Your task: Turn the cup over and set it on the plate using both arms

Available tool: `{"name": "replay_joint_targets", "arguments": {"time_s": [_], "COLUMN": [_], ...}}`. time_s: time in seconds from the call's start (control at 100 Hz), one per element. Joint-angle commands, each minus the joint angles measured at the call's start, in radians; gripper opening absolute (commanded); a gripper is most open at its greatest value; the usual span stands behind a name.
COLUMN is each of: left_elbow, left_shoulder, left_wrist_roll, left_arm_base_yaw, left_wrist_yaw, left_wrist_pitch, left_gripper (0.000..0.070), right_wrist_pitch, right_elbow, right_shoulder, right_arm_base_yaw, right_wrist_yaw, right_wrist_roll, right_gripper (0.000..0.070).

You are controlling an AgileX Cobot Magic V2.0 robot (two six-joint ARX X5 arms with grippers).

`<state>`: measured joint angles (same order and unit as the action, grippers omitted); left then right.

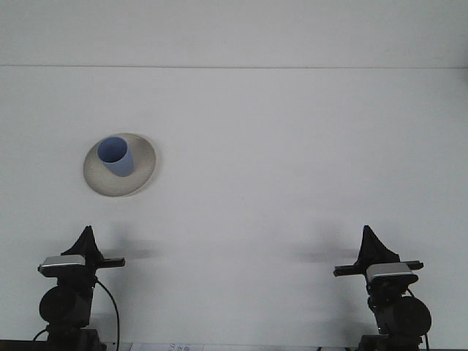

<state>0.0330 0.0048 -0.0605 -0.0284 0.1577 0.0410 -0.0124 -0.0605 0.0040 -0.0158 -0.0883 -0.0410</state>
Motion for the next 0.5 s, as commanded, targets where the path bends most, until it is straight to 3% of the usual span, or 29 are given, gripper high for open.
{"name": "replay_joint_targets", "arguments": {"time_s": [0.0,0.49], "left_elbow": [-0.019,-0.019], "left_shoulder": [-0.002,-0.002], "left_wrist_roll": [0.009,0.009], "left_arm_base_yaw": [0.002,0.002], "left_wrist_yaw": [0.002,0.002], "left_wrist_pitch": [0.010,0.010], "left_gripper": [0.0013,0.0013], "right_wrist_pitch": [0.031,-0.011], "right_elbow": [0.033,0.048], "right_shoulder": [-0.003,-0.003], "right_arm_base_yaw": [0.006,0.010], "right_wrist_yaw": [0.010,0.010], "right_wrist_roll": [-0.021,-0.037], "right_gripper": [0.0004,0.0004]}}
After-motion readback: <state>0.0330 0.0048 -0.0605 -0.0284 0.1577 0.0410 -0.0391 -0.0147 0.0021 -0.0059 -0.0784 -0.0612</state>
